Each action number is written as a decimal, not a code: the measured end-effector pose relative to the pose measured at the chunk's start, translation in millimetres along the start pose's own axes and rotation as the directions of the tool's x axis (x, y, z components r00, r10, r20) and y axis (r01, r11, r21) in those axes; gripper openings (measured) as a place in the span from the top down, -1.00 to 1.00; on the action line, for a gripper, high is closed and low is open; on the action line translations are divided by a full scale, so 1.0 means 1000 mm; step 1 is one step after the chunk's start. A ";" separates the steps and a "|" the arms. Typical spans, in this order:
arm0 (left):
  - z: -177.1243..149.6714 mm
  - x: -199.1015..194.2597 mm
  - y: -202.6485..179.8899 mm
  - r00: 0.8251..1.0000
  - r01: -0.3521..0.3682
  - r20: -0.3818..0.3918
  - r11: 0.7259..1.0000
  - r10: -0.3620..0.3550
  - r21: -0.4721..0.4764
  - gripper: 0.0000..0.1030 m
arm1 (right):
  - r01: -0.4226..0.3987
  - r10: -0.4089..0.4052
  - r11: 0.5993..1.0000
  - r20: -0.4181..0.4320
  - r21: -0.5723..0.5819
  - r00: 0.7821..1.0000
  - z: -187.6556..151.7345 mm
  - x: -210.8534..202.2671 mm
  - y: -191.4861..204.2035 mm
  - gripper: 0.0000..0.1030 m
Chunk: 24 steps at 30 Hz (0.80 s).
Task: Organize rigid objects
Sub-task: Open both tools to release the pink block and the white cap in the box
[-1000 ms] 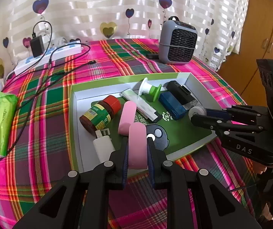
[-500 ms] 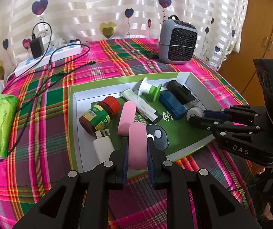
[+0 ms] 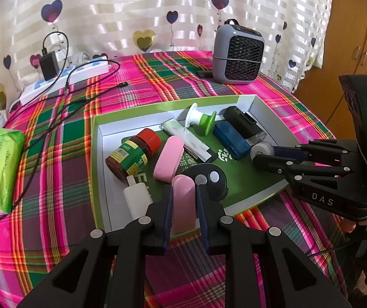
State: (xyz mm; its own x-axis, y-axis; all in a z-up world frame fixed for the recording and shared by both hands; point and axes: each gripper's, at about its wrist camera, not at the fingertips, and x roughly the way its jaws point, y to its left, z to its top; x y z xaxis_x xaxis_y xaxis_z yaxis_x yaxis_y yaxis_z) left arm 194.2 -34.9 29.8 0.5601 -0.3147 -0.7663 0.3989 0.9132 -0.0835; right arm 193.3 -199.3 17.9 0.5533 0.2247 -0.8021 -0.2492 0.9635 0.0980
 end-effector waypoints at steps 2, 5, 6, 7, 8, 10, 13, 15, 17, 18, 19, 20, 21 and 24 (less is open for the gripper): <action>0.000 0.000 0.000 1.000 -0.003 0.000 1.000 0.003 0.001 0.60 | 0.001 -0.001 1.000 0.001 0.003 1.000 0.000 0.000 0.000 0.61; 0.000 0.000 0.000 1.000 -0.003 0.000 1.000 0.003 0.000 0.57 | -0.001 0.001 1.000 0.001 0.006 1.000 0.000 -0.001 0.000 0.61; 0.000 0.000 0.000 1.000 -0.001 -0.001 1.000 0.001 0.001 0.56 | -0.002 0.002 1.000 0.001 0.008 1.000 0.000 -0.001 -0.001 0.61; 0.000 0.000 0.000 1.000 -0.002 0.000 1.000 0.002 0.001 0.54 | -0.003 0.003 1.000 0.001 0.010 1.000 -0.001 -0.002 -0.001 0.61; 0.000 0.000 0.000 1.000 -0.003 0.000 1.000 0.003 0.001 0.53 | -0.004 0.004 1.000 0.001 0.012 1.000 -0.001 -0.002 -0.001 0.61; 0.000 -0.001 0.000 1.000 -0.003 0.002 1.000 0.003 0.001 0.48 | -0.001 0.001 1.000 0.001 0.016 1.000 -0.001 -0.002 -0.002 0.61; -0.001 -0.001 -0.001 1.000 -0.004 0.002 1.000 0.004 -0.003 0.45 | 0.000 0.000 1.000 0.008 0.025 1.000 -0.001 -0.004 -0.002 0.51; -0.002 -0.003 -0.003 1.000 -0.006 0.005 1.000 0.006 -0.006 0.44 | 0.002 -0.002 1.000 0.014 0.031 1.000 -0.002 -0.006 -0.002 0.42; -0.003 -0.005 -0.006 1.000 -0.008 0.009 1.000 0.008 -0.008 0.43 | 0.003 -0.004 0.999 0.017 0.033 1.000 -0.003 -0.008 -0.002 0.37; -0.003 -0.006 -0.005 1.000 -0.012 0.011 1.000 0.012 -0.011 0.43 | 0.004 -0.005 0.999 0.019 0.035 1.000 -0.003 -0.009 -0.002 0.37; -0.004 -0.008 -0.006 1.000 -0.014 0.012 1.000 0.015 -0.012 0.42 | 0.005 -0.006 0.999 0.022 0.036 1.000 -0.004 -0.011 -0.002 0.37; -0.004 -0.009 -0.007 1.000 -0.018 0.014 1.000 0.018 -0.013 0.42 | 0.006 -0.007 0.999 0.027 0.038 1.000 -0.005 -0.013 -0.001 0.37; -0.005 -0.011 -0.008 1.000 -0.024 0.017 1.000 0.024 -0.015 0.41 | 0.006 -0.007 0.999 0.032 0.040 0.999 -0.005 -0.015 -0.001 0.37; -0.007 -0.016 -0.012 0.999 -0.036 0.026 0.999 0.036 -0.010 0.41 | 0.005 -0.007 0.999 0.049 0.043 0.999 -0.006 -0.021 0.002 0.37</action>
State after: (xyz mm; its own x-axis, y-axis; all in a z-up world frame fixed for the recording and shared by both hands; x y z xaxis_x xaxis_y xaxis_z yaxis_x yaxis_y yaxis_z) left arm 175.1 -38.5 38.3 0.5928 -0.2885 -0.7519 0.3712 0.9264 -0.0629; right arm 176.5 -203.5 31.9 0.5934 0.2249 -0.7729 -0.2125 0.9699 0.1191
